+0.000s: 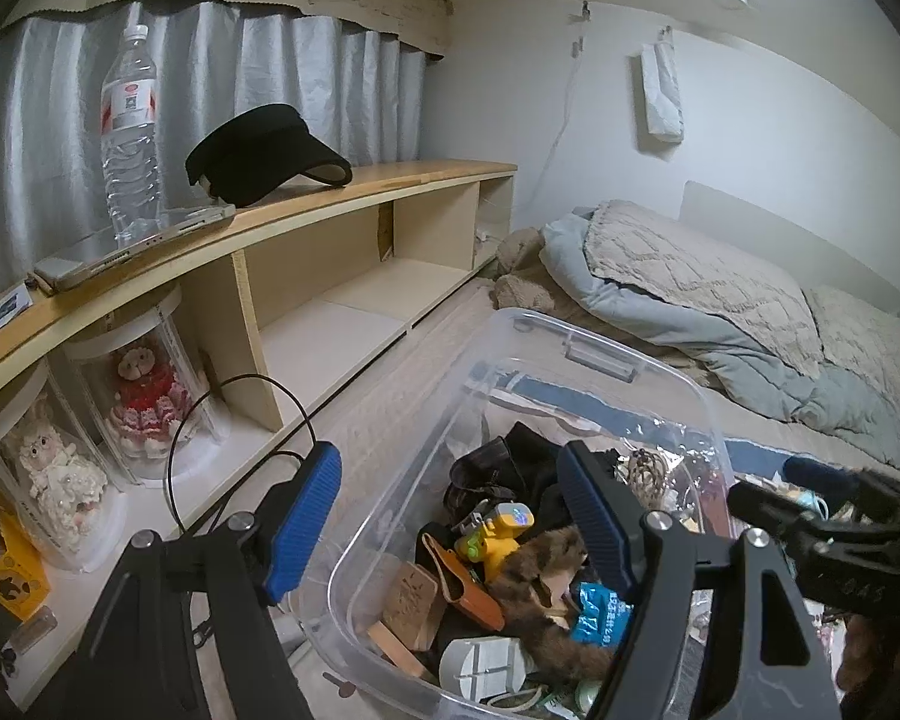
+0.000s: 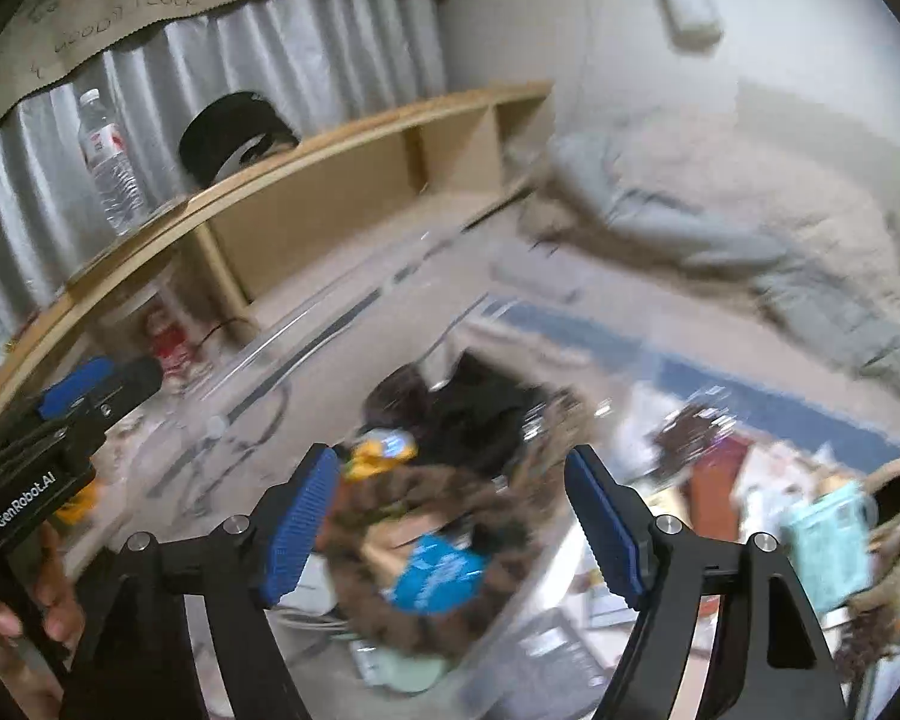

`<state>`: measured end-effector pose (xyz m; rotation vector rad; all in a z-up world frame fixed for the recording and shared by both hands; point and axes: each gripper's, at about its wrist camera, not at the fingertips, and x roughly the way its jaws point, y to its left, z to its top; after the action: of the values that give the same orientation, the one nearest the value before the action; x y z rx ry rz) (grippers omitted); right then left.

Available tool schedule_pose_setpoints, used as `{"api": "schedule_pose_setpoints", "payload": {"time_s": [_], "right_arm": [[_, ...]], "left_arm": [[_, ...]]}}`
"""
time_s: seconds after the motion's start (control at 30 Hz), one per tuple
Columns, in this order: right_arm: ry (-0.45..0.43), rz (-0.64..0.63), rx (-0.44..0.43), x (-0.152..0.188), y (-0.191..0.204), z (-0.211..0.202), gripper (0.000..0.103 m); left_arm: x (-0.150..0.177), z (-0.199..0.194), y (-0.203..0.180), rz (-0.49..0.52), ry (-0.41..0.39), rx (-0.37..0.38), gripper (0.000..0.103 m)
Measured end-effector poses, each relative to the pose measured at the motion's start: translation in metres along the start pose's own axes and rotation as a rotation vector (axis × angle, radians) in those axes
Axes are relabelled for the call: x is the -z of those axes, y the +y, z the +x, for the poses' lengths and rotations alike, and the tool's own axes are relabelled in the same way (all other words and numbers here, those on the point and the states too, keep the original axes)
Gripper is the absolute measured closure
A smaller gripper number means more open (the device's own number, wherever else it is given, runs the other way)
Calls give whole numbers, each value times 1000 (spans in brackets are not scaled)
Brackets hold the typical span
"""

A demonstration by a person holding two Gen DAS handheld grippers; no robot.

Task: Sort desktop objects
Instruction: 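Withdraw both grippers from the bin back over the bed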

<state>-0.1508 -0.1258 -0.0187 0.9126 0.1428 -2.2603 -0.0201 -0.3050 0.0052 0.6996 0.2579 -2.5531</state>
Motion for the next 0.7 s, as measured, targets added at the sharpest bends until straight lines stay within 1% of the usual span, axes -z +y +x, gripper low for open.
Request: {"api": "schedule_pose_setpoints", "payload": {"time_s": [0.03, 0.07, 0.1, 0.13, 0.17, 0.3, 0.5, 0.6, 0.7], "right_arm": [[-7, -1, 5, 0, -1, -2, 19], [-12, 5, 9, 1, -3, -5, 14], [-15, 8, 11, 2, -6, -5, 6], [-29, 7, 14, 3, -7, -8, 1], [-39, 4, 20, 3, -8, -11, 0], [-66, 5, 7, 7, -14, -21, 0], [-110, 2, 28, 13, -18, -41, 0], [-142, -5, 45, 17, -19, -56, 0], [-172, -12, 56, 21, -23, -73, 0]], "left_arm": [[1, -1, -1, 5, -5, -2, 18], [1, -4, -2, 11, -13, -7, 16], [1, -4, -3, 13, -15, -9, 11], [1, -6, -4, 16, -17, -8, 3], [2, -7, -5, 20, -18, -5, 0], [5, -15, -10, 42, -15, -3, 0], [6, -36, -13, 40, -47, 20, 0], [6, -46, -17, 40, -60, 36, 0], [7, -56, -24, 44, -64, 70, 0]]}}
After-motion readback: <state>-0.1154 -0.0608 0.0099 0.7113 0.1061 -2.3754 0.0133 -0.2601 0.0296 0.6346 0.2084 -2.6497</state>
